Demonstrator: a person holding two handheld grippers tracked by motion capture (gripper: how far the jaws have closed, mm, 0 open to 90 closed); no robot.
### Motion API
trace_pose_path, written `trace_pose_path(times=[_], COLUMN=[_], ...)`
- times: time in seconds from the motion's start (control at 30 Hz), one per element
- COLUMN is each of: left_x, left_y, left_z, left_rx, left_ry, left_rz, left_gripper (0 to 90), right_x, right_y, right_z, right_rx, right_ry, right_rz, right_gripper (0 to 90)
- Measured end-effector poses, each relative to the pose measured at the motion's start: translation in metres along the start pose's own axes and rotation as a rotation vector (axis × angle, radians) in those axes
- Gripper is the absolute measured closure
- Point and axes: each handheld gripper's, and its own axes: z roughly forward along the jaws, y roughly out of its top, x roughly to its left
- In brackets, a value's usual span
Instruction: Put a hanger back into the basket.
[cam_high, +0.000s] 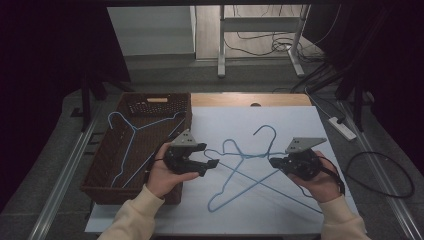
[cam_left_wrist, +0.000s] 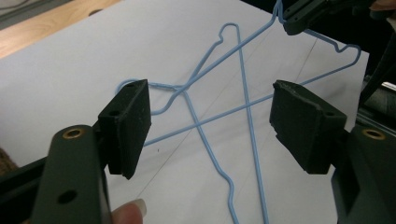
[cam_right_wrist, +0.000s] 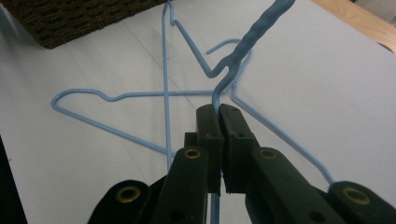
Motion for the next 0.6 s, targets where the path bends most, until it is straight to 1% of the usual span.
trace_pose_path(times=[0.1, 0.17, 0.2, 0.23, 0.33, 0.5, 0.6], left_x=[0.000, -0.002, -0.002, -0.003, -0.005, -0.005, -0.005], left_y=[0.009, 0.017, 0.017, 0.020, 0.026, 0.033, 0.035], left_z=[0.011, 0.023, 0.023, 0.027, 0.038, 0.054, 0.062], left_rx=[0.031, 0.064, 0.064, 0.069, 0.093, 0.121, 0.138], left_ry=[-0.014, -0.026, -0.026, -0.032, -0.040, -0.030, -0.021], left_rz=[0.009, 0.031, 0.031, 0.036, 0.065, 0.110, 0.146], left_gripper=[30.1, 30.0, 30.0, 30.0, 30.2, 31.6, 33.4], right_x=[0.001, 0.002, 0.002, 0.003, 0.004, 0.004, 0.003], right_y=[0.000, 0.002, 0.002, 0.003, 0.005, 0.006, 0.006], right_z=[0.000, -0.002, -0.002, -0.004, -0.009, -0.019, -0.023], right_rx=[-0.001, -0.004, -0.004, -0.008, -0.020, -0.048, -0.057], right_ry=[0.007, 0.011, 0.011, 0.010, 0.013, 0.023, 0.031], right_rz=[-0.003, -0.014, -0.014, -0.017, -0.025, -0.028, -0.031], right_gripper=[88.3, 88.3, 88.3, 88.3, 88.4, 88.3, 88.3])
